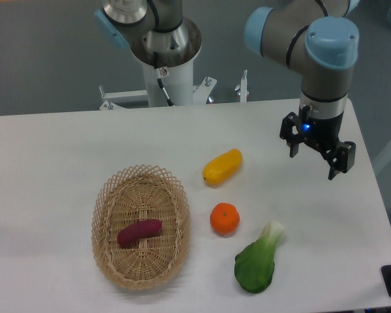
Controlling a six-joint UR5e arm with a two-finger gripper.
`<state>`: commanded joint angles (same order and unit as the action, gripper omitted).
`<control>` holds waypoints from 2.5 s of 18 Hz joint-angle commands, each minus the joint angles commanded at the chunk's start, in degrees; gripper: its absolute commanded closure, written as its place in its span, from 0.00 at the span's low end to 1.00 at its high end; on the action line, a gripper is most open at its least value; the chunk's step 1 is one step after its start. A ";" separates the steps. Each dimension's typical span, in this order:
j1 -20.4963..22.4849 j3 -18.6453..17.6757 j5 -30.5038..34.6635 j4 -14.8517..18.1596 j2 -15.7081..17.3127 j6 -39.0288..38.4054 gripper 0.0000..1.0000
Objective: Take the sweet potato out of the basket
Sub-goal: 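Move the open gripper over the wicker basket toward the sweet potato, then lower the gripper onto the purple sweet potato and close on it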
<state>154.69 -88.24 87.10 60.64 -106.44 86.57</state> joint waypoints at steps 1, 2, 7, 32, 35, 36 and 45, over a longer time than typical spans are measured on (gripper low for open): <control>0.00 -0.09 0.00 0.00 0.00 -0.09 0.00; 0.00 -0.35 0.00 0.00 0.00 -0.09 0.00; -0.26 -0.97 0.00 0.00 0.09 -0.87 0.00; -26.36 -10.37 0.53 -8.44 -1.49 -30.69 0.00; -27.16 -10.63 0.09 -7.65 -2.72 -24.36 0.00; -27.42 -10.72 0.09 -7.65 -3.86 -23.39 0.00; -30.58 -10.81 0.53 -8.53 -8.87 -23.91 0.00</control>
<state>124.10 -99.05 87.63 52.12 -115.31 62.67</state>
